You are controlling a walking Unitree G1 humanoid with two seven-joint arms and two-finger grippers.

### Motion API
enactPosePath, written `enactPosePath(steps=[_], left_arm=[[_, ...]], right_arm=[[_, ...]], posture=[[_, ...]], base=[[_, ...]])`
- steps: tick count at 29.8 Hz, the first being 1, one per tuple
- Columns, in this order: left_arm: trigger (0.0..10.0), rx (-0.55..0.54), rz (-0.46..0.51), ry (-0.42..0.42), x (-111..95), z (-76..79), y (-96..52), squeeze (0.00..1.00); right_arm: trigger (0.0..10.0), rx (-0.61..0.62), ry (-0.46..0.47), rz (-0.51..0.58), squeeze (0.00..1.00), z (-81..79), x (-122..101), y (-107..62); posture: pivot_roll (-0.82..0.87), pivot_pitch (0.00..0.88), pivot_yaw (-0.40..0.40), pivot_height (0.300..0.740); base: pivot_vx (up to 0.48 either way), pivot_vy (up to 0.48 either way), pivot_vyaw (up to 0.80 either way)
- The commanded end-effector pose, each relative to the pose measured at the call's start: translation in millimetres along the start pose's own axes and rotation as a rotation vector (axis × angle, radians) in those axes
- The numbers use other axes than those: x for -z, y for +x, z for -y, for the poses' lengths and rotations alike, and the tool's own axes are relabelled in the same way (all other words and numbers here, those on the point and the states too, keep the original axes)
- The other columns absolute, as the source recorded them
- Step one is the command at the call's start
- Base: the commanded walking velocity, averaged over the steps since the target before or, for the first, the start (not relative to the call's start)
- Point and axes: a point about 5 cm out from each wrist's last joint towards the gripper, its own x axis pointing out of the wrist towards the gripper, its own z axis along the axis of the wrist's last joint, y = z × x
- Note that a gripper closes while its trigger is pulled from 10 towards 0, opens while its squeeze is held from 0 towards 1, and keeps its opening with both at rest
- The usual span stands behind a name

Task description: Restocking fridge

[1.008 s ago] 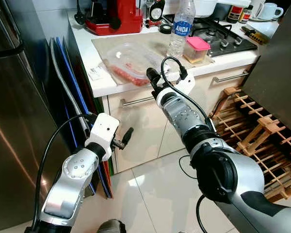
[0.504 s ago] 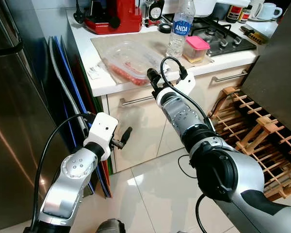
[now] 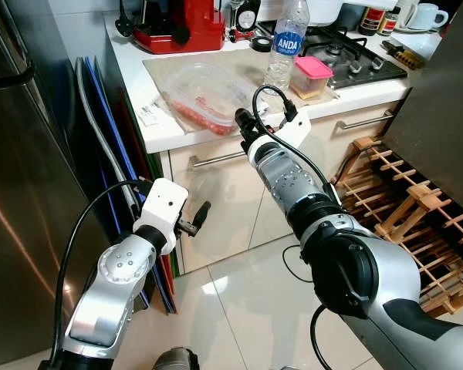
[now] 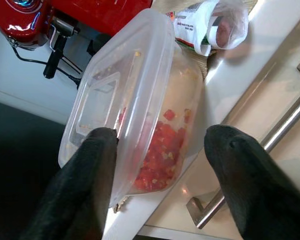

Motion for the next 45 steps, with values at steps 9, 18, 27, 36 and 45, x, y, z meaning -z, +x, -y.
enactPosePath(steps=[9, 18, 27, 36, 45], left_arm=[[10.0, -0.015, 0.033, -0.002, -10.1, -0.1, 2.3, 0.0], [10.0, -0.016, 0.038, -0.006, -10.8, 0.1, 4.8, 0.0], [10.0, -0.02, 0.04, -0.002, -11.3, -0.3, 5.7, 0.0], [10.0, -0.09, 0.127, -0.062, -22.6, -7.8, 3.2, 0.0], [10.0, -0.154, 0.191, -0.129, -25.0, -13.0, -2.8, 0.0]], right_arm=[[0.0, -0.092, -0.086, 0.064, 0.0, -28.2, -9.3, 3.8], [0.0, -0.234, -0.23, 0.171, 0.0, -57.6, -26.0, 3.2], [0.0, -0.243, -0.335, 0.168, 0.0, -55.9, -22.6, 2.4], [10.0, -0.296, -0.816, 0.434, 0.0, -75.7, -44.8, -10.4], [10.0, -0.233, -1.07, 0.689, 0.0, -42.3, -72.1, -78.3]], posture=[[0.14, 0.041, -0.053, 0.74], [0.13, 0.039, -0.048, 0.74], [0.13, 0.038, -0.047, 0.74], [0.13, 0.026, -0.044, 0.74], [0.07, 0.013, -0.051, 0.74]], base=[[0.0, 0.0, 0.0], [0.0, 0.0, 0.0], [0.0, 0.0, 0.0], [0.0, 0.0, 0.0], [0.0, 0.0, 0.0]])
